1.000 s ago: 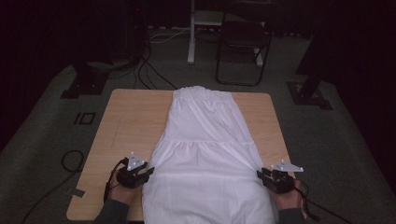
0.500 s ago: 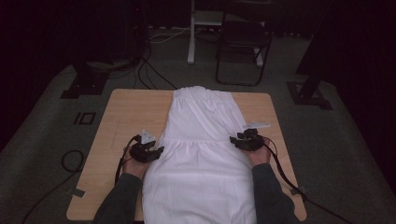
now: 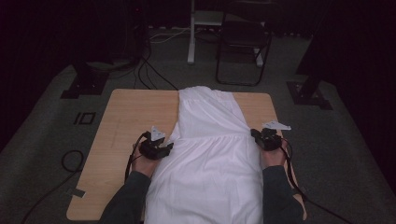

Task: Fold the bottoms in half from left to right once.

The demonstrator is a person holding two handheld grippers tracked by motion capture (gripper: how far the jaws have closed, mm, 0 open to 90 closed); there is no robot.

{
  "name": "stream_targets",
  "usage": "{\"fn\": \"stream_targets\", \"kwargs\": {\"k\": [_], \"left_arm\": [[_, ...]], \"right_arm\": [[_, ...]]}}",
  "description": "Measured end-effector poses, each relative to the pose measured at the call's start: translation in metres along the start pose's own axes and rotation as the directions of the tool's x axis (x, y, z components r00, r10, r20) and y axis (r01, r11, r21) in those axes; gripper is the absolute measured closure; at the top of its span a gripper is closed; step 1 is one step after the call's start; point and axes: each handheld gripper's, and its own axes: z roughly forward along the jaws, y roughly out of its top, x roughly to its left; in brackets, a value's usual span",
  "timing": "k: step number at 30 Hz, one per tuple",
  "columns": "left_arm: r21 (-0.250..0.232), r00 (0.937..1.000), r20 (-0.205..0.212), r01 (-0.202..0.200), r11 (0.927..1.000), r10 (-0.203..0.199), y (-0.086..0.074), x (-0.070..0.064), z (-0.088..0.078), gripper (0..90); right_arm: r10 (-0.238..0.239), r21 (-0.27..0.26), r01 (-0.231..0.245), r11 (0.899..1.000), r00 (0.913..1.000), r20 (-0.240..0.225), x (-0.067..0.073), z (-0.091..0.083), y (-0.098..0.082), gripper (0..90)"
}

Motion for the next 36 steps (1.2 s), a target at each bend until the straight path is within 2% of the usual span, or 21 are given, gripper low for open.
{"fn": "stream_targets", "kwargs": {"k": [3,5,7,8,10,11,13,15,17,20,24,30,32,33,34,36], "left_arm": [[0.032,0.9996,-0.027,-0.005,0.9995,0.006,0.008,0.000,0.023,39.8],[0.060,0.9993,-0.036,0.002,0.9982,0.000,0.012,0.002,0.038,39.2],[0.093,0.9997,-0.019,0.017,0.9955,-0.016,0.012,0.007,0.051,41.8],[0.108,0.9997,0.001,0.022,0.9939,-0.023,0.011,0.009,0.055,48.2],[0.101,0.9990,0.045,-0.001,0.9948,-0.004,0.008,0.010,0.055,70.5],[0.107,0.9991,0.040,-0.015,0.9941,0.011,0.008,0.008,0.053,80.5],[0.109,0.9985,0.012,-0.055,0.9926,0.054,0.005,0.004,0.048,84.7],[0.088,0.9992,0.000,-0.040,0.9953,0.040,-0.002,0.004,0.039,85.2],[0.064,1.0000,0.007,-0.003,0.9979,0.002,-0.014,0.009,0.028,85.3],[0.042,0.9993,0.024,0.028,0.9987,-0.029,-0.035,0.012,0.008,85.4],[0.030,0.9974,0.050,0.050,0.9983,-0.051,-0.061,0.004,-0.020,85.3],[0.059,0.9977,0.068,-0.007,0.9983,0.003,-0.083,-0.019,-0.050,85.0],[0.060,0.9961,0.087,-0.023,0.9979,0.018,-0.087,-0.020,-0.054,83.2],[0.039,0.9959,0.085,-0.033,0.9987,0.029,-0.086,-0.020,-0.056,79.5],[0.010,0.9960,0.083,-0.033,0.9994,0.032,-0.085,-0.018,-0.057,73.4],[-0.013,0.9972,0.073,-0.012,0.9998,0.013,-0.079,-0.013,-0.056,64.0]], "right_arm": [[0.019,0.087,-0.021,0.996,0.9996,0.019,-0.008,0.024,-0.018,87.2],[0.030,0.110,-0.032,0.993,0.9993,0.021,-0.008,0.034,-0.024,86.9],[0.021,0.113,-0.024,0.993,0.9994,0.029,-0.006,0.037,-0.025,86.6],[0.016,0.115,-0.019,0.993,0.9995,0.028,-0.006,0.037,-0.025,86.5],[0.010,0.123,-0.013,0.992,0.9997,0.024,-0.006,0.036,-0.025,86.2],[0.009,0.123,-0.011,0.992,0.9998,0.020,-0.006,0.036,-0.025,86.3],[0.015,0.120,-0.016,0.993,0.9998,0.010,-0.005,0.035,-0.027,86.9],[0.034,0.113,-0.033,0.993,0.9994,-0.005,-0.004,0.032,-0.031,87.3],[0.028,0.113,-0.025,0.993,0.9995,-0.018,0.000,0.027,-0.035,87.4],[0.016,0.113,-0.010,0.994,0.9984,-0.055,0.009,0.014,-0.045,87.5],[-0.008,0.104,0.019,0.994,0.9948,-0.102,0.026,-0.009,-0.065,87.5],[-0.023,0.121,0.038,0.992,0.9913,-0.130,0.048,-0.046,-0.093,87.5],[-0.025,0.130,0.044,0.991,0.9891,-0.145,0.051,-0.055,-0.098,87.3],[-0.020,0.140,0.043,0.989,0.9875,-0.156,0.052,-0.058,-0.099,85.8],[-0.027,0.138,0.050,0.989,0.9858,-0.165,0.052,-0.059,-0.099,80.4],[-0.028,0.104,0.047,0.993,0.9838,-0.177,0.049,-0.061,-0.093,65.1]]}}
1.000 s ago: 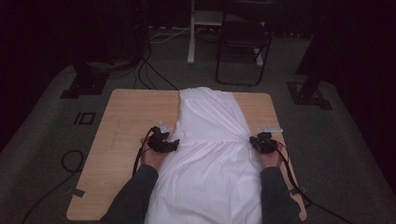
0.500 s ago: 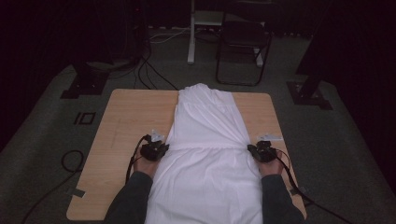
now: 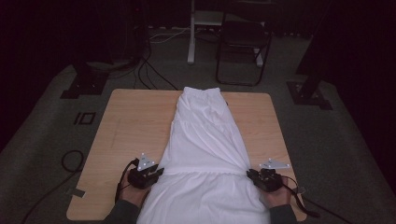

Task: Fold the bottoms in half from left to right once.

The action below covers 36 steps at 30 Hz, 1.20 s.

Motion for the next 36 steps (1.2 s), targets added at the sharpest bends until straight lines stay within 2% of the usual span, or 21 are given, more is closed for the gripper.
{"fn": "stream_targets", "kwargs": {"k": [2,4,7,10,12,14,17,18,19,20,21,22,23,24,25,26,28,29,32,34,36], "left_arm": [[-0.017,1.0000,-0.009,0.003,0.9999,-0.003,0.007,0.004,0.001,61.0],[-0.023,0.9996,-0.028,0.010,0.9997,-0.011,0.016,0.010,0.008,60.0],[-0.008,0.9994,-0.022,0.027,0.9996,-0.027,0.026,0.016,0.022,60.0],[0.003,0.9990,-0.015,0.041,0.9991,-0.041,0.029,0.019,0.034,59.5],[0.016,0.9990,-0.013,0.044,0.9989,-0.044,0.027,0.019,0.039,58.8],[0.033,0.9991,-0.003,0.044,0.9985,-0.043,0.026,0.018,0.042,57.8],[0.043,0.9991,0.006,0.042,0.9982,-0.042,0.024,0.017,0.045,56.8],[0.049,0.9993,0.008,0.037,0.9981,-0.038,0.024,0.016,0.046,56.9],[0.052,0.9992,0.018,0.034,0.9981,-0.035,0.024,0.016,0.046,58.5],[0.057,0.9992,0.031,0.024,0.9981,-0.026,0.023,0.015,0.048,64.3],[0.059,0.9995,0.031,0.007,0.9982,-0.008,0.022,0.012,0.048,73.7],[0.052,0.9998,0.021,0.002,0.9986,-0.003,0.022,0.010,0.048,83.0],[0.053,1.0000,0.010,-0.002,0.9986,0.001,0.023,0.010,0.046,86.2],[0.044,1.0000,0.002,0.005,0.9990,-0.005,0.024,0.009,0.044,87.1],[0.042,0.9999,-0.010,0.011,0.9991,-0.011,0.024,0.009,0.042,87.4],[0.041,0.9997,-0.016,0.018,0.9990,-0.018,0.024,0.010,0.041,87.6],[0.047,0.9992,-0.015,0.039,0.9982,-0.038,0.024,0.012,0.040,87.7],[0.051,0.9991,-0.010,0.042,0.9978,-0.041,0.023,0.012,0.040,87.7],[0.067,0.9989,-0.014,0.045,0.9968,-0.044,0.025,0.010,0.042,85.5],[0.054,0.9989,-0.027,0.040,0.9977,-0.039,0.029,0.011,0.040,70.7],[0.025,0.9990,-0.031,0.034,0.9991,-0.034,0.038,0.014,0.035,62.4]], "right_arm": [[0.008,-0.060,-0.008,0.998,1.0000,0.003,-0.004,-0.004,0.013,59.2],[0.010,-0.104,-0.010,0.995,0.9999,0.005,-0.008,-0.003,0.031,61.4],[-0.017,-0.110,0.017,0.994,0.9998,0.005,-0.013,0.012,0.061,76.7],[-0.002,-0.099,-0.001,0.995,0.9996,-0.029,-0.019,0.037,0.083,79.1],[-0.005,-0.082,0.002,0.997,0.9995,-0.030,-0.019,0.059,0.098,75.0],[0.010,-0.077,-0.013,0.997,0.9992,-0.039,-0.019,0.076,0.107,65.2],[0.036,-0.056,-0.040,0.998,0.9970,-0.068,-0.019,0.098,0.114,55.7],[0.037,-0.049,-0.041,0.998,0.9965,-0.075,-0.019,0.104,0.115,56.0],[0.038,-0.042,-0.042,0.998,0.9956,-0.085,-0.018,0.109,0.115,60.7],[0.035,-0.029,-0.039,0.999,0.9936,-0.108,-0.018,0.112,0.116,66.3],[0.025,-0.017,-0.027,0.999,0.9928,-0.117,-0.017,0.114,0.116,76.1],[-0.005,-0.011,0.004,1.000,0.9954,-0.095,-0.015,0.113,0.117,83.6],[-0.027,-0.012,0.027,1.000,0.9988,-0.041,-0.014,0.109,0.119,88.3],[-0.028,-0.036,0.028,0.999,0.9996,-0.002,-0.016,0.102,0.122,89.0],[-0.021,-0.085,0.024,0.996,0.9993,0.032,-0.019,0.092,0.125,89.2],[-0.020,-0.132,0.032,0.991,0.9961,0.086,-0.021,0.081,0.128,89.3],[-0.010,-0.180,0.042,0.983,0.9850,0.172,-0.028,0.062,0.132,89.3],[-0.011,-0.177,0.046,0.983,0.9816,0.191,-0.032,0.058,0.131,89.2],[-0.005,-0.113,0.025,0.993,0.9847,0.174,-0.044,0.067,0.119,88.5],[-0.011,-0.062,0.022,0.998,0.9864,0.164,-0.047,0.081,0.107,87.8],[0.005,-0.026,-0.001,1.000,0.9893,0.146,-0.051,0.093,0.098,86.8]]}}
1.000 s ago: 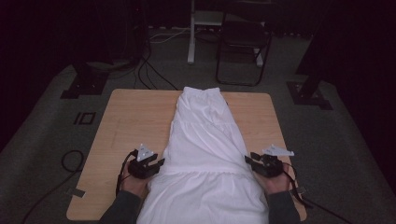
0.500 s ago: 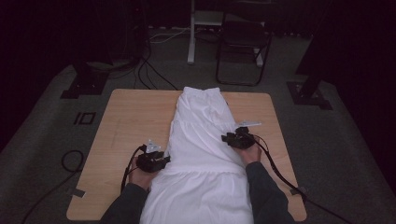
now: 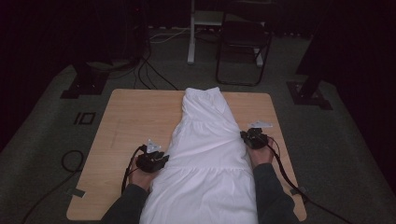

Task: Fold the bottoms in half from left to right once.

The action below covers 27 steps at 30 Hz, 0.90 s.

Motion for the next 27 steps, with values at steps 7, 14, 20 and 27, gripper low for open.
{"fn": "stream_targets", "kwargs": {"k": [7,14,20,27], "left_arm": [[-0.068,0.9986,-0.016,-0.051,0.9964,0.050,0.062,0.000,0.016,49.2],[0.095,0.9983,0.000,-0.059,0.9937,0.059,0.057,-0.003,0.081,59.8],[0.094,0.9974,0.045,-0.060,0.9937,0.056,0.043,0.000,0.069,84.3],[0.061,0.9961,0.085,-0.027,0.9978,0.022,0.000,-0.011,0.030,83.9]], "right_arm": [[0.021,0.036,-0.020,0.999,0.9997,-0.013,-0.001,0.012,-0.005,82.9],[0.036,0.026,-0.036,0.999,0.9991,-0.021,-0.003,0.012,-0.007,79.3],[0.029,0.036,-0.027,0.999,0.9990,-0.033,0.003,0.005,-0.012,81.9],[-0.043,0.041,0.046,0.998,0.9962,-0.076,0.031,-0.024,-0.039,84.3]]}}
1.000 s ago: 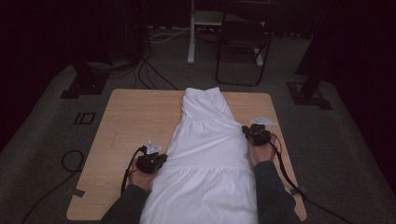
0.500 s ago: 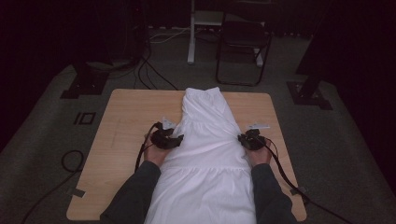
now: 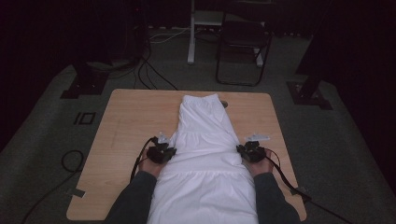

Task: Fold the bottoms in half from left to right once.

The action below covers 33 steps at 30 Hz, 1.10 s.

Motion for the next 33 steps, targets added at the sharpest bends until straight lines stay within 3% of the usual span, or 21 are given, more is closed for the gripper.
{"fn": "stream_targets", "kwargs": {"k": [5,10,11,13,15,17,20,22,27,28,29,30,31,33], "left_arm": [[0.009,0.9997,0.025,0.007,0.9999,-0.007,-0.025,-0.013,-0.023,83.5],[0.018,0.9994,0.002,-0.036,0.9992,0.036,-0.030,-0.025,-0.028,83.0],[0.016,0.9995,0.006,-0.032,0.9994,0.032,-0.029,-0.024,-0.027,82.4],[0.007,0.9994,0.018,-0.029,0.9996,0.028,-0.029,-0.022,-0.026,81.1],[0.002,0.9995,0.016,-0.028,0.9996,0.027,-0.029,-0.022,-0.025,80.2],[0.001,0.9994,0.011,-0.034,0.9994,0.034,-0.027,-0.023,-0.023,79.2],[-0.003,0.9994,0.007,-0.034,0.9994,0.034,-0.027,-0.023,-0.022,78.0],[-0.003,0.9993,0.007,-0.037,0.9993,0.037,-0.027,-0.023,-0.022,77.9],[-0.010,0.9993,0.009,-0.035,0.9993,0.035,-0.028,-0.024,-0.022,77.6],[-0.012,0.9994,0.010,-0.035,0.9993,0.035,-0.028,-0.024,-0.022,77.3],[-0.012,0.9994,0.012,-0.034,0.9994,0.034,-0.028,-0.024,-0.022,76.8],[-0.011,0.9993,0.011,-0.034,0.9993,0.034,-0.028,-0.024,-0.022,75.9],[-0.011,0.9992,0.010,-0.039,0.9992,0.039,-0.028,-0.024,-0.022,75.1],[-0.008,0.9992,0.009,-0.038,0.9992,0.038,-0.028,-0.025,-0.022,73.9]], "right_arm": [[-0.001,-0.008,0.001,1.000,0.9981,-0.061,0.019,-0.026,-0.028,84.6],[-0.025,0.005,0.026,1.000,0.9982,-0.054,0.035,-0.043,-0.044,86.6],[-0.025,0.017,0.026,1.000,0.9979,-0.060,0.035,-0.045,-0.044,85.1],[-0.023,0.039,0.026,0.999,0.9981,-0.056,0.033,-0.045,-0.040,73.8],[-0.009,-0.007,0.009,1.000,0.9983,-0.057,0.027,-0.047,-0.030,67.6],[0.002,-0.061,-0.005,0.998,0.9984,-0.057,0.023,-0.048,-0.012,66.9],[-0.018,-0.090,0.011,0.996,0.9975,-0.068,0.019,-0.035,0.019,67.0],[-0.001,-0.094,-0.009,0.996,0.9942,-0.107,0.017,-0.018,0.036,65.3],[0.076,0.005,-0.076,0.997,0.9834,-0.165,0.014,0.032,0.054,53.9],[0.091,0.027,-0.087,0.996,0.9785,-0.185,0.014,0.039,0.053,61.0],[0.088,0.049,-0.079,0.996,0.9731,-0.213,0.014,0.043,0.053,73.9],[0.063,0.047,-0.055,0.997,0.9777,-0.200,0.016,0.043,0.053,84.8],[0.038,0.027,-0.035,0.999,0.9877,-0.152,0.017,0.038,0.055,89.0],[0.035,-0.045,-0.038,0.998,0.9974,-0.063,0.011,0.020,0.063,89.6]]}}
